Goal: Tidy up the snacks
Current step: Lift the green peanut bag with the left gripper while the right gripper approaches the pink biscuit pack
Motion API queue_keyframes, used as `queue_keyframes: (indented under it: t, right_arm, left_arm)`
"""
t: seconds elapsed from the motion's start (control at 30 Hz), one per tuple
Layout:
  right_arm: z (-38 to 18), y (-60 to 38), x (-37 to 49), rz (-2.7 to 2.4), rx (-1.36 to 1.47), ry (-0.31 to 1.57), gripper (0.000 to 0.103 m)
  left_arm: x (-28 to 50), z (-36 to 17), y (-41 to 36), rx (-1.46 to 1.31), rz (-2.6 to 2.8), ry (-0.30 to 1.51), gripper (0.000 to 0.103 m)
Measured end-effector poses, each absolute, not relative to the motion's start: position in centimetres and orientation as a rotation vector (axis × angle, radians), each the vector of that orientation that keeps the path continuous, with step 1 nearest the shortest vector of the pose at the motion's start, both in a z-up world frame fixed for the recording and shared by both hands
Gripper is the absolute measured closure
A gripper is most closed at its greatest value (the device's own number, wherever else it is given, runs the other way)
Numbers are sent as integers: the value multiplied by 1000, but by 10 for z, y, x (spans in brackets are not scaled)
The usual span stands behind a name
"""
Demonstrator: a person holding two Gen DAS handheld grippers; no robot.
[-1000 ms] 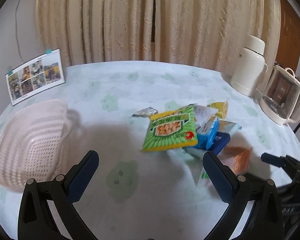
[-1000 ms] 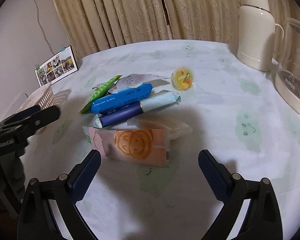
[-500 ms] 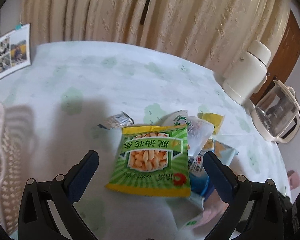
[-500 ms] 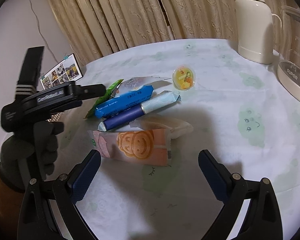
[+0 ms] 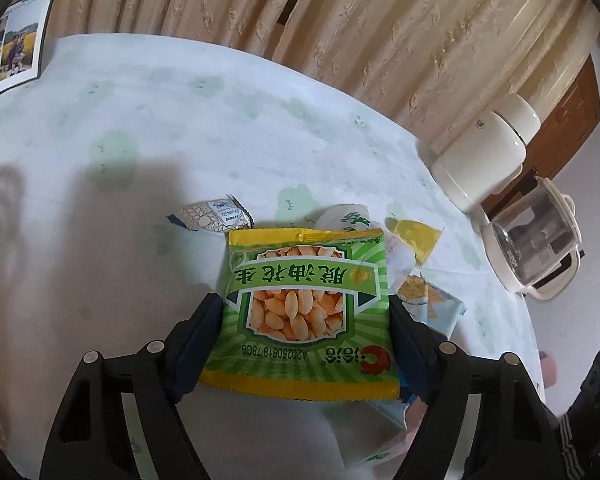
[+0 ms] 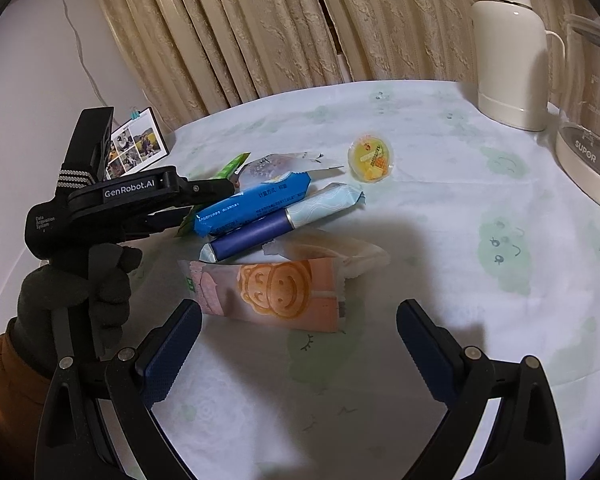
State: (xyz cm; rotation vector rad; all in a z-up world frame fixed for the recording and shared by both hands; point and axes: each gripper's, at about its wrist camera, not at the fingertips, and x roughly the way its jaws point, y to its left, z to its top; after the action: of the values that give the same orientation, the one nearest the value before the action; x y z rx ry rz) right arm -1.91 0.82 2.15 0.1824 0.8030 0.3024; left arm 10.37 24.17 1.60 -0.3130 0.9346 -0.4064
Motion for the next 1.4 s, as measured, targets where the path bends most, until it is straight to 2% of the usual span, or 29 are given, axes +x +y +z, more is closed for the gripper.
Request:
queue_keyframes:
  t: [0.57,0.93,1.27,1.4]
  right_arm:
    - [31,15,-24,353,181,749,5]
    - [49,56,-11,466,27,702,5]
    - [34,76,16,675,-89,809,6]
    - [25,68,1,697,-104,823,12]
  left_arm:
    - [67,52,260,-275,-281,755,25]
    - [42,71,260,-205,-245,642,25]
    - [42,70,260,-191,-226,641,25]
    - [42,69,262,-199,-218,643,25]
